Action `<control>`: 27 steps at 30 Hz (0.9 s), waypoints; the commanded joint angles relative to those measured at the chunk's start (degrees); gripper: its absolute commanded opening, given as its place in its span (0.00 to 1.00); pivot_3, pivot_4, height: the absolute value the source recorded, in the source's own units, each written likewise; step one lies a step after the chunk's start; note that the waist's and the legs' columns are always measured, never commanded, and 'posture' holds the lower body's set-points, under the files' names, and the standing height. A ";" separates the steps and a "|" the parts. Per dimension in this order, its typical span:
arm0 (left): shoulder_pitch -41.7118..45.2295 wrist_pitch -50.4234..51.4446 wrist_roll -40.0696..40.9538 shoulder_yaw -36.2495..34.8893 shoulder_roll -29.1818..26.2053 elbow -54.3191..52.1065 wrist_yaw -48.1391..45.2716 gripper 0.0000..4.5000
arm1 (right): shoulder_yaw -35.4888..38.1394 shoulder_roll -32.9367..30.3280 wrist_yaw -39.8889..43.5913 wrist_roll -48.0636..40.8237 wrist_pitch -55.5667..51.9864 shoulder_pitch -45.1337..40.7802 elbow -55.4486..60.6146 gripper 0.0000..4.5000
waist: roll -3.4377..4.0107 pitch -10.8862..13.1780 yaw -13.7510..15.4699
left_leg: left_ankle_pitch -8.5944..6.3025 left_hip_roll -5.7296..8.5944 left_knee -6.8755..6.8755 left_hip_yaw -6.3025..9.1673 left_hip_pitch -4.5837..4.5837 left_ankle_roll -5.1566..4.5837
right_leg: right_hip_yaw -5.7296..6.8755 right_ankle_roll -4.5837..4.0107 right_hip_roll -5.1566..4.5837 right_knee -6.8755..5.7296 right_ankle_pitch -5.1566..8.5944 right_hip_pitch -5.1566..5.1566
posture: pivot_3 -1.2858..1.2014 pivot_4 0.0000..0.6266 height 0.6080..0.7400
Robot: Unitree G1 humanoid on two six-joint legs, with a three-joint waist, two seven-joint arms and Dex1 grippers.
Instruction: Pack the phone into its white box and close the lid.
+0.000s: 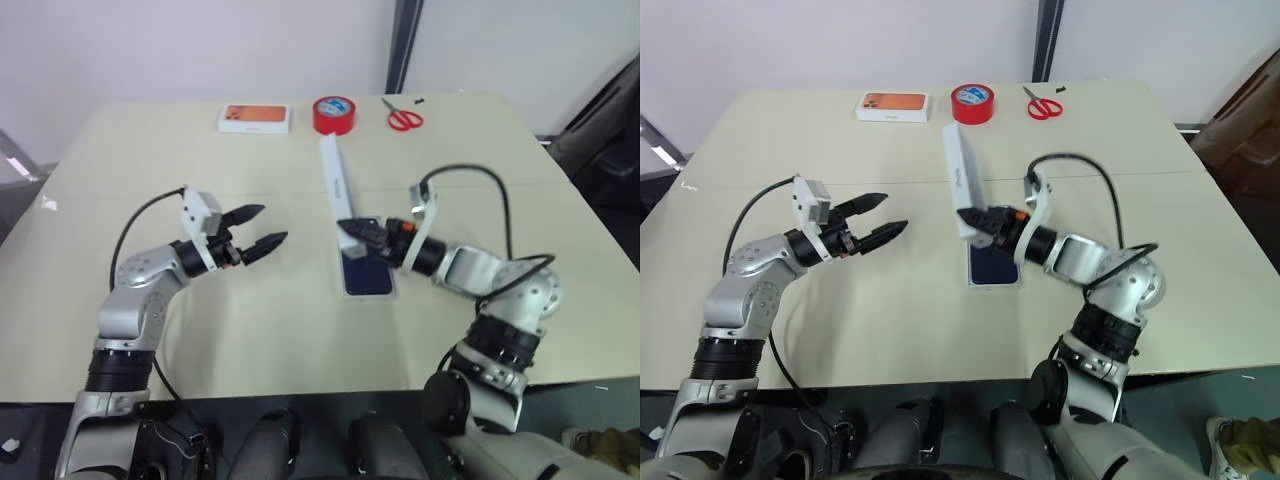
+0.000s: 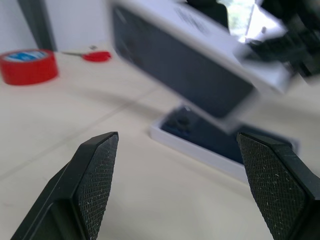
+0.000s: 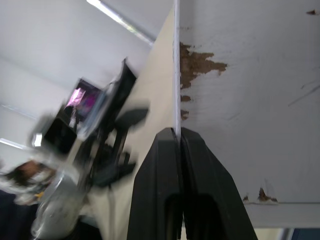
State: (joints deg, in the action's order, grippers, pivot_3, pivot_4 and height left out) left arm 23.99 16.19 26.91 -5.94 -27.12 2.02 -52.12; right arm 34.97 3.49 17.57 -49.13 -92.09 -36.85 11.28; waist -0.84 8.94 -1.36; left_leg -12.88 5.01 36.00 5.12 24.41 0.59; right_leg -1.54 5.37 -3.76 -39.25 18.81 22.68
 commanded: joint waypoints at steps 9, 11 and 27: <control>-2.61 0.74 0.53 1.37 1.80 -6.60 1.84 0.89 | -12.82 -3.99 -29.92 -50.94 9.15 11.65 -1.79 0.01 | 0.04 0.02 -0.67 | 0.00 -0.02 0.02 0.01 0.00 -0.01 | 0.00 0.00 0.00 0.01 0.00 -0.04 | 0.52 0.24 0.95; -3.16 2.38 1.36 1.84 2.08 -7.33 1.86 0.89 | -18.92 -8.02 -36.23 -57.63 14.24 14.61 -1.50 0.01 | 0.04 0.03 -0.88 | 0.00 -0.01 0.02 -0.01 0.00 -0.02 | -0.01 0.00 -0.01 0.04 0.00 -0.05 | 0.52 0.24 0.95; -6.66 1.17 -4.32 11.45 8.81 -7.01 5.19 0.00 | -29.41 -20.91 -40.31 -60.04 34.49 16.10 -2.87 0.31 | 0.04 0.03 -0.32 | -0.06 -0.08 0.17 -0.03 -0.02 -0.15 | 0.04 0.01 0.07 0.18 0.01 -0.28 | 0.52 0.24 0.95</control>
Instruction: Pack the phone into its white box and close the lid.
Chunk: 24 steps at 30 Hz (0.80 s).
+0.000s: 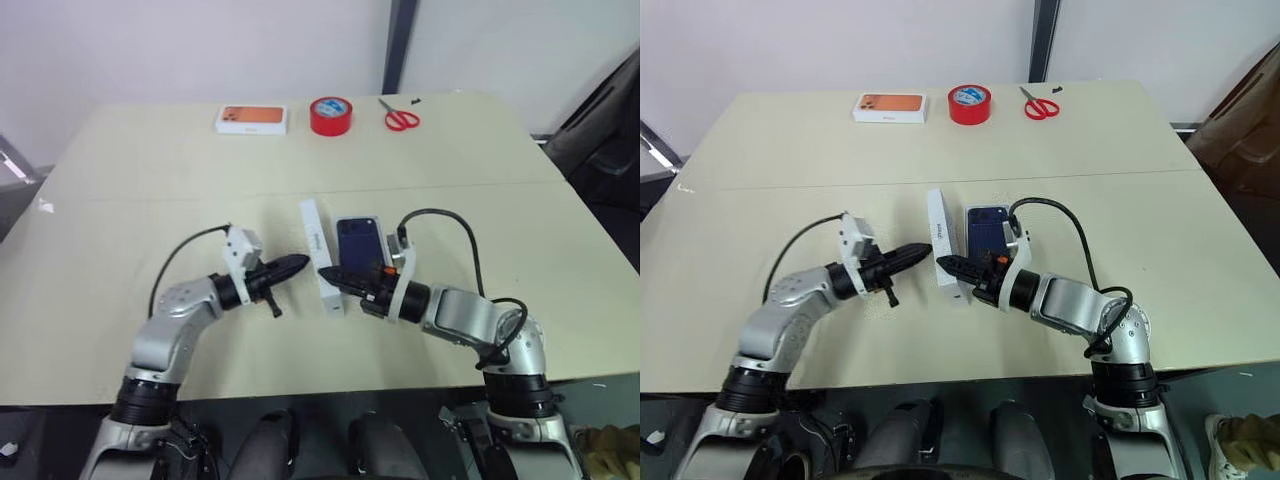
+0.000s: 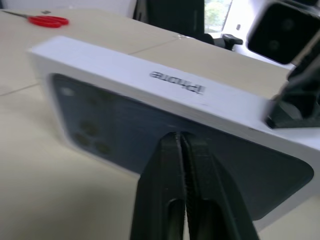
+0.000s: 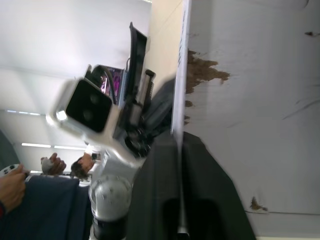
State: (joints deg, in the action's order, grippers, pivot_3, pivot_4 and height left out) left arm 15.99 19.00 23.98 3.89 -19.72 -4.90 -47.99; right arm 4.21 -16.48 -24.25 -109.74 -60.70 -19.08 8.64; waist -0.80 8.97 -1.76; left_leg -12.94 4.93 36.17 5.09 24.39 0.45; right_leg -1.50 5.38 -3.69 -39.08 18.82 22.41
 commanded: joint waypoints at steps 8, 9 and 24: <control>6.49 -4.44 -4.93 5.27 7.01 5.87 2.70 0.00 | 4.31 -15.60 18.81 24.05 7.42 -6.68 2.93 0.99 | 0.01 0.02 1.17 | -0.05 0.04 0.11 -0.10 0.02 -0.08 | -0.01 0.02 0.00 0.00 0.00 -0.02 | 0.52 0.24 0.95; 7.16 -4.00 -4.84 5.41 7.69 6.25 2.95 0.00 | 3.85 -18.56 21.84 28.88 8.21 -6.84 3.31 0.99 | 0.00 0.02 1.20 | -0.05 0.06 0.12 -0.11 0.03 -0.10 | -0.01 0.03 -0.02 0.01 0.00 -0.02 | 0.52 0.24 0.95; 4.74 2.48 -2.72 0.95 0.68 1.98 1.62 0.00 | -12.35 -26.54 42.52 78.08 27.14 -2.82 8.08 0.01 | -0.02 0.02 1.03 | -0.05 -0.05 0.09 -0.13 0.01 -0.09 | -0.05 0.03 0.04 0.00 0.01 0.03 | 0.52 0.24 0.95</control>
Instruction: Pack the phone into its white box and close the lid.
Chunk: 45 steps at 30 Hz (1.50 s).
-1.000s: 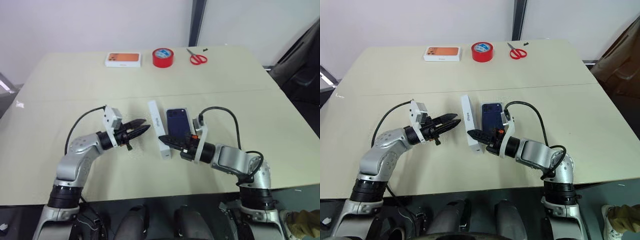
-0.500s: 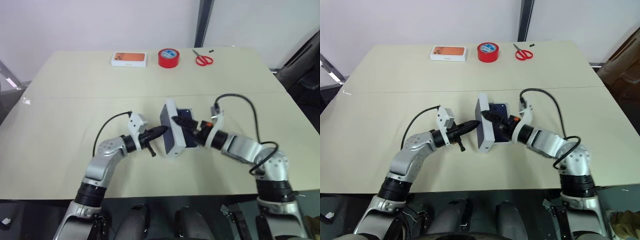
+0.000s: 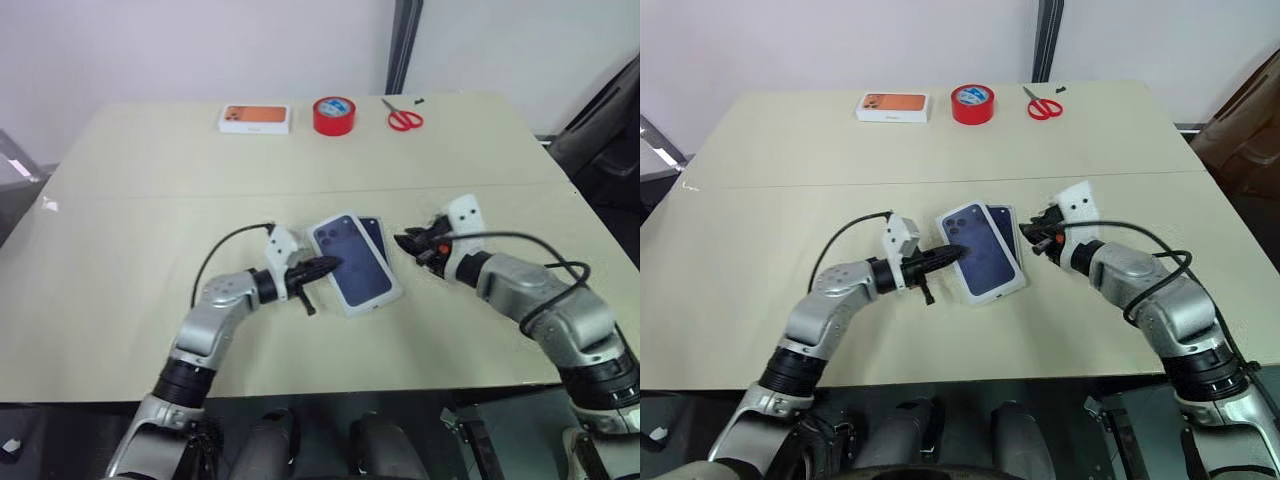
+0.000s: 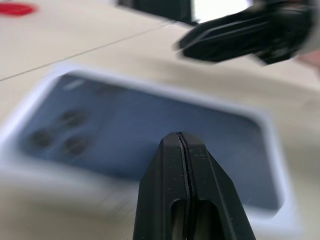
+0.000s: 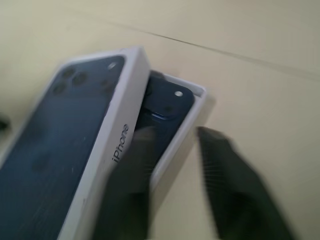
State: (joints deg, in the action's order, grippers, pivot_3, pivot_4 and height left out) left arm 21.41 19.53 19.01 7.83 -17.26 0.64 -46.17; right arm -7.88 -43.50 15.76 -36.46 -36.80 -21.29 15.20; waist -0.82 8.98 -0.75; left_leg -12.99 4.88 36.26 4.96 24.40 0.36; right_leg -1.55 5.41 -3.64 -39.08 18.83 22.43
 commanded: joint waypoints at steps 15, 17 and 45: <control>-1.16 9.12 0.28 1.57 -1.22 -2.54 2.68 0.00 | -3.96 2.63 12.74 22.28 8.44 -0.65 -3.38 0.01 | -0.01 0.01 0.24 | 0.02 0.08 -0.01 0.07 0.00 0.05 | 0.02 -0.01 -0.07 0.03 0.00 -0.01 | 0.52 0.24 0.95; -0.10 8.73 -0.50 2.15 -0.31 -1.38 3.12 0.00 | -3.12 3.43 13.72 21.87 7.76 -0.67 -3.20 0.01 | -0.01 0.01 0.19 | 0.02 0.07 -0.02 0.07 0.00 0.05 | 0.03 -0.01 -0.07 0.03 0.00 -0.01 | 0.52 0.24 0.95; 9.56 5.38 -1.82 0.86 9.27 11.99 4.52 0.00 | -0.43 5.46 16.14 29.11 6.15 1.59 -2.30 0.01 | -0.01 0.01 0.26 | 0.07 0.12 0.03 0.08 -0.01 0.13 | 0.04 0.00 -0.08 -0.01 0.00 -0.03 | 0.52 0.24 0.95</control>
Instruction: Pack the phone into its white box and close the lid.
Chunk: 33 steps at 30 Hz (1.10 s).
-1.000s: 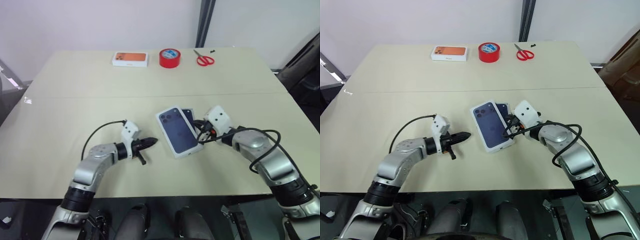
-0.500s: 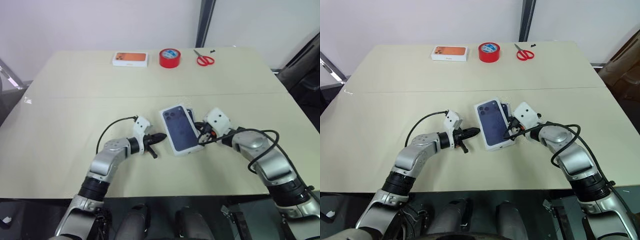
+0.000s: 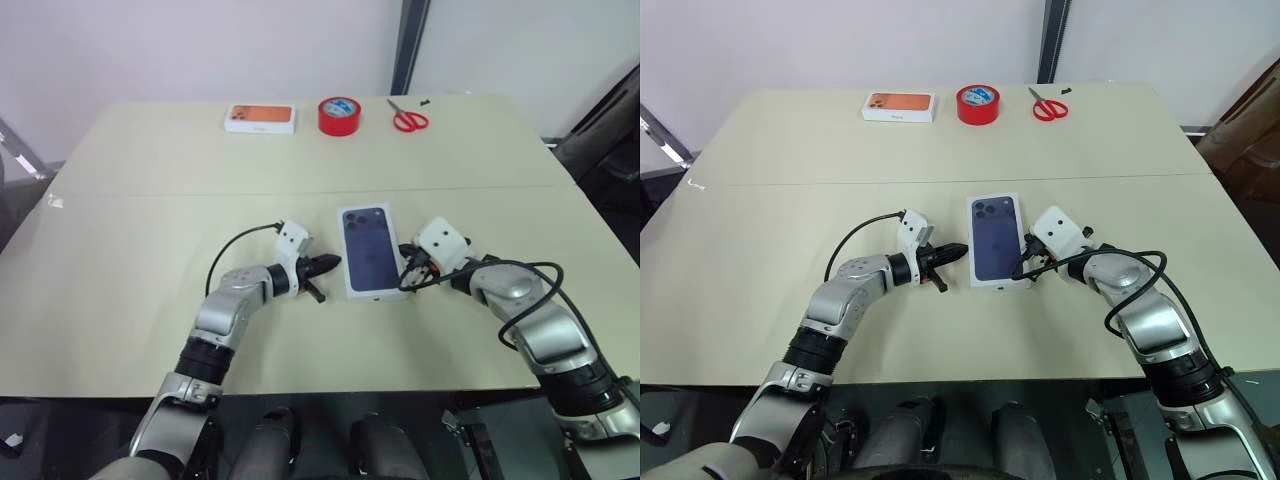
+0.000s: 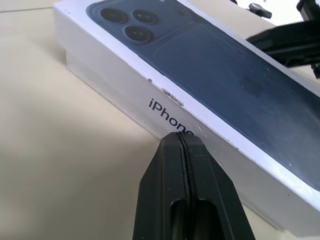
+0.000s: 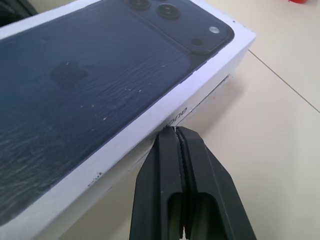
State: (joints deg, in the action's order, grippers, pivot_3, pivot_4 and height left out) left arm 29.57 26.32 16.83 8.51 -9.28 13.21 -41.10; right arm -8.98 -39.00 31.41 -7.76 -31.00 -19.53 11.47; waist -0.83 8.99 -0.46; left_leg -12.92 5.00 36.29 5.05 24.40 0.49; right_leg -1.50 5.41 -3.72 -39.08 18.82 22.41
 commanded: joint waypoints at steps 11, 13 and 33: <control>0.39 -0.99 0.52 0.30 1.55 -2.16 -0.57 0.00 | 0.17 0.79 1.66 2.47 0.67 0.66 1.57 0.01 | 0.00 0.00 0.01 | 0.12 0.00 -0.01 0.00 0.00 0.20 | 0.00 0.00 0.00 -0.01 0.00 0.00 | 0.52 0.24 0.95; 0.36 -1.26 0.27 0.37 1.24 -2.57 -0.63 0.00 | -0.04 0.62 2.00 3.11 0.75 0.86 1.36 0.01 | 0.00 0.00 0.01 | 0.12 0.00 0.00 0.00 0.00 0.20 | -0.01 0.00 0.00 0.00 0.00 0.00 | 0.52 0.24 0.95; 8.96 0.78 4.62 -6.32 2.59 1.84 0.73 0.00 | 5.52 3.34 3.07 4.05 7.79 -7.29 -5.66 0.01 | -0.02 0.01 0.08 | 0.16 0.00 0.01 0.00 0.01 0.27 | 0.02 0.00 0.02 -0.02 0.00 0.01 | 0.52 0.24 0.95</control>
State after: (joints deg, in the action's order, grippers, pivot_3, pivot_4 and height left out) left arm 36.46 27.09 19.33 3.26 -8.02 15.23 -40.76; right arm -4.15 -35.99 33.62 -2.40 -23.64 -26.66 3.88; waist -0.85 9.00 -0.38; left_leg -12.76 5.00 36.33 5.05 24.40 0.77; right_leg -1.47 5.41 -3.71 -39.10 18.82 22.40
